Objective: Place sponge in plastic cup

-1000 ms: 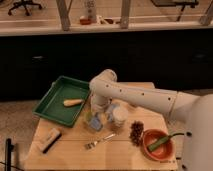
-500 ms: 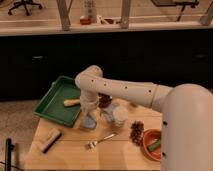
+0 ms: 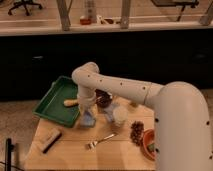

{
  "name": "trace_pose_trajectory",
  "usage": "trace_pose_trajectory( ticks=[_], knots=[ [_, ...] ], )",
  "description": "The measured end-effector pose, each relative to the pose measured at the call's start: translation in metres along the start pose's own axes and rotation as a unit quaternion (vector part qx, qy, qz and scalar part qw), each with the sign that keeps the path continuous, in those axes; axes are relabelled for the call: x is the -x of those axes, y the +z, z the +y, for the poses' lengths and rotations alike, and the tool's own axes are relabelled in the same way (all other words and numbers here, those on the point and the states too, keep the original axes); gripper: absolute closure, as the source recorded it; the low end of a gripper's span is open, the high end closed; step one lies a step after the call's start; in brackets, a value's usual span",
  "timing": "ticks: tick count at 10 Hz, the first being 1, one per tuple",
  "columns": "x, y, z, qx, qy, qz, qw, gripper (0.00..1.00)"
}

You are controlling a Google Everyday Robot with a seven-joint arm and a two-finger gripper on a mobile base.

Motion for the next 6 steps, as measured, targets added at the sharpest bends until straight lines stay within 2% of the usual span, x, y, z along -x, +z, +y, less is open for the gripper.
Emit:
trace_pose_trajectory(
  ticks=[3,6],
  knots=[
    [-0.0051,-0.0019,0.0008,-0.011,-0.017,-0.021,0.9996,1.0],
    [-0.009,-0.0009,0.0003,-0.015,-0.021,-0.028,0.9993,1.0]
  ],
)
